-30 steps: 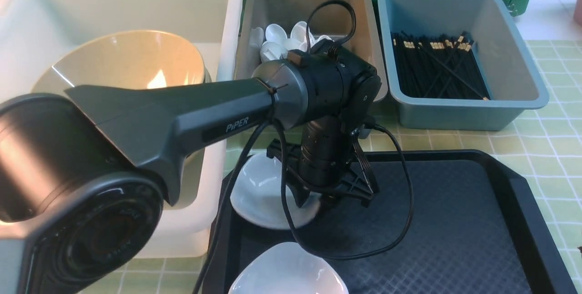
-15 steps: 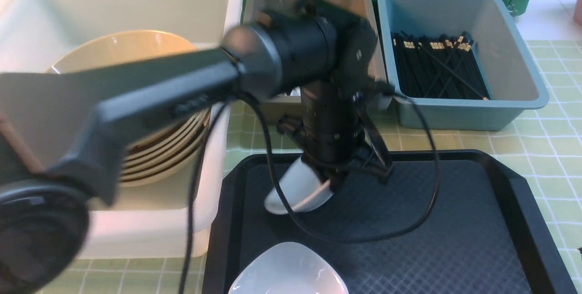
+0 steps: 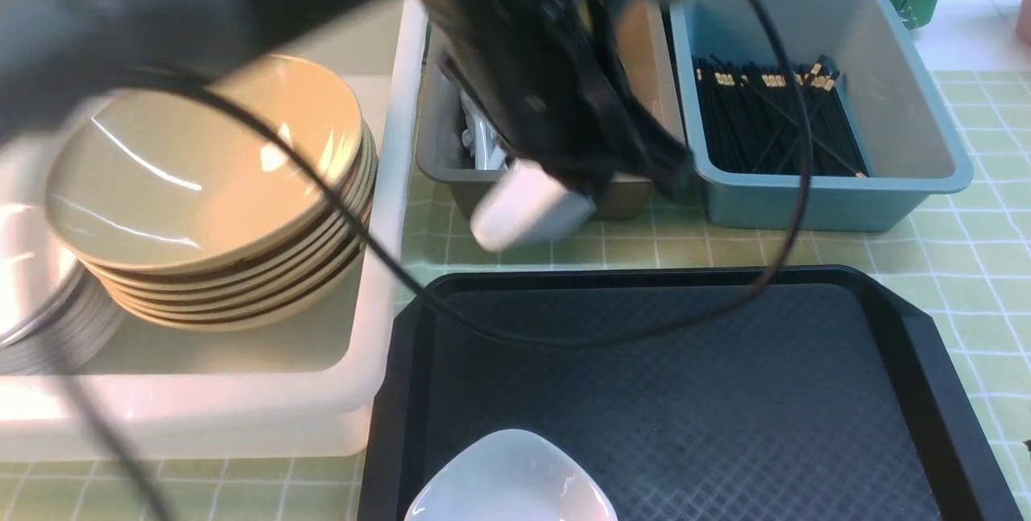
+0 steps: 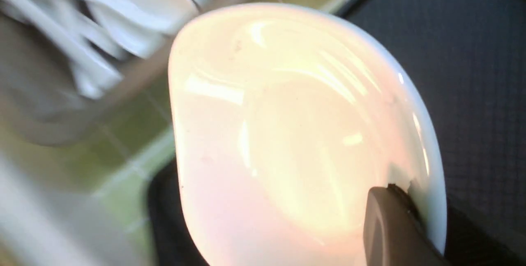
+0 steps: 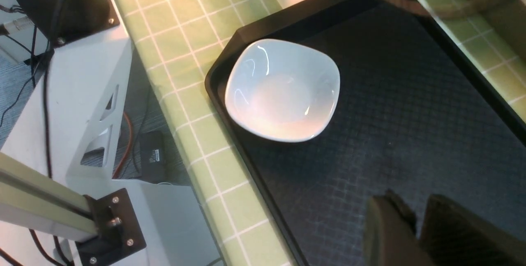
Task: On green table put chopsticks spoon bowls plates into blue grey white boxes.
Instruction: 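Place the white bowl into the white bin with the other dishes with the left gripper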
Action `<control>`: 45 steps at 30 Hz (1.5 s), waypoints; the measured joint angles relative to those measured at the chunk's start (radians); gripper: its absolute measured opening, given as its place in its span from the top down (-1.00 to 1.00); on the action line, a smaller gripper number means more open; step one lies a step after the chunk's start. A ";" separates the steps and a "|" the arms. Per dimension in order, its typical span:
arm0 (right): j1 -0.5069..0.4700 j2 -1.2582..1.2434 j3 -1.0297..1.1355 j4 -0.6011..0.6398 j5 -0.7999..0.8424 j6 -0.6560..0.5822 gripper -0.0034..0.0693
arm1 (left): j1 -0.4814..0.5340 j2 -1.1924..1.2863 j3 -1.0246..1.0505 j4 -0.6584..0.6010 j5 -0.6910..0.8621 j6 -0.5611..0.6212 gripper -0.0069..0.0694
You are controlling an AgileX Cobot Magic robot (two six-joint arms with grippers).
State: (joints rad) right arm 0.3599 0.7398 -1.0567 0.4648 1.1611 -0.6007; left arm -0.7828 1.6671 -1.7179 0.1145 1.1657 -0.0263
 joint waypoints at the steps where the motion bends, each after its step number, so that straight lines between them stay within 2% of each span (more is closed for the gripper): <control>1: 0.000 0.000 0.000 0.004 -0.007 0.000 0.52 | 0.004 -0.024 0.000 0.035 0.013 0.002 0.78; 5: 0.000 0.000 0.000 0.064 -0.088 -0.027 0.51 | 0.060 -0.126 0.000 0.153 0.074 0.003 0.78; 9: 0.000 0.005 0.000 0.190 -0.193 -0.113 0.50 | 0.206 -0.244 0.014 0.202 0.090 -0.003 0.78; 13: 0.000 0.042 0.000 0.317 -0.229 -0.211 0.49 | 0.440 -0.373 0.122 0.207 0.090 -0.019 0.78; 14: 0.000 0.044 0.000 0.320 -0.229 -0.213 0.49 | 0.464 -0.385 0.131 0.207 0.091 -0.020 0.78; 18: 0.000 0.095 0.000 0.361 -0.232 -0.251 0.49 | 0.704 -0.457 0.343 0.218 0.098 -0.022 0.78; 21: 0.000 0.116 0.000 0.382 -0.228 -0.275 0.49 | 0.813 -0.460 0.481 0.189 0.081 -0.014 0.78; 24: 0.000 0.119 0.000 0.389 -0.224 -0.290 0.49 | 0.856 -0.460 0.564 0.156 0.022 0.014 0.78; 26: 0.000 0.119 0.000 0.395 -0.221 -0.296 0.49 | 0.878 -0.456 0.637 0.133 -0.085 0.049 0.78; 31: 0.000 0.119 0.000 0.396 -0.207 -0.301 0.47 | 0.886 -0.424 0.701 0.177 -0.198 0.063 0.78; 36: 0.000 0.119 0.000 0.396 -0.182 -0.304 0.46 | 0.888 -0.380 0.710 0.185 -0.247 0.048 0.78; 43: 0.000 0.119 0.000 0.397 -0.166 -0.304 0.45 | 0.889 -0.319 0.710 0.196 -0.252 -0.052 0.76; 45: 0.000 0.119 0.000 0.397 -0.164 -0.304 0.44 | 0.888 -0.317 0.710 0.196 -0.251 -0.065 0.66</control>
State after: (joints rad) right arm 0.3599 0.8589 -1.0567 0.8614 0.9969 -0.9050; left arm 0.1048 1.3506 -1.0082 0.3106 0.9142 -0.0916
